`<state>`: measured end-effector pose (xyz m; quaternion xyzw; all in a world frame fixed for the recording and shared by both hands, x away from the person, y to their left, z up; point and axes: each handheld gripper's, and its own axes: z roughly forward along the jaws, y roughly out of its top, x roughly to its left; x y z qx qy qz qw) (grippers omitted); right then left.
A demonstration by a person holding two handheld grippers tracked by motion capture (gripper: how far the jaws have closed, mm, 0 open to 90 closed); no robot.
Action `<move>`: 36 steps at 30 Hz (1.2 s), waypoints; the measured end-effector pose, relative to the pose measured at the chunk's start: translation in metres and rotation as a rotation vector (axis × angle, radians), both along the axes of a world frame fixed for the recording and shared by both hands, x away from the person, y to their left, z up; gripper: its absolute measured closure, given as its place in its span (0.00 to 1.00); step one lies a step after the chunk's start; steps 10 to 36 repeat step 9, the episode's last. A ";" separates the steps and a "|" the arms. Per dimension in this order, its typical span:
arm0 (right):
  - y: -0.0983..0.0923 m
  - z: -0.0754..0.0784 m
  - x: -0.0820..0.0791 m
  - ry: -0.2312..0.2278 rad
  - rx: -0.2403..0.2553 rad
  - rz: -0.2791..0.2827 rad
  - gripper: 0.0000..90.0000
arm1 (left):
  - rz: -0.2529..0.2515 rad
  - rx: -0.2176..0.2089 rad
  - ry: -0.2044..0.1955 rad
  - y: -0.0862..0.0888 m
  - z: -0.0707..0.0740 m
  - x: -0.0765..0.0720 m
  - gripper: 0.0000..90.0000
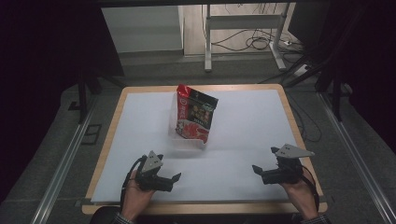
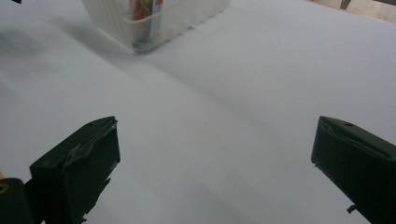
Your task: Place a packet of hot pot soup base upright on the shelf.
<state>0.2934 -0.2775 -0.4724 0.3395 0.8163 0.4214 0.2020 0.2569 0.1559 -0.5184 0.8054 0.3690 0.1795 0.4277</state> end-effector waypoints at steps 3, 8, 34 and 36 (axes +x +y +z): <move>-0.006 -0.003 -0.001 0.006 -0.005 -0.018 0.01 | 0.000 0.000 0.001 0.000 0.000 0.000 0.05; -0.010 -0.004 0.001 0.017 0.015 -0.035 0.01 | -0.003 0.002 0.003 -0.002 0.000 0.001 0.05; -0.011 -0.004 0.002 0.022 0.021 -0.033 0.01 | -0.003 0.003 0.003 -0.002 0.000 0.001 0.05; -0.011 -0.004 0.002 0.022 0.021 -0.033 0.01 | -0.003 0.003 0.003 -0.002 0.000 0.001 0.05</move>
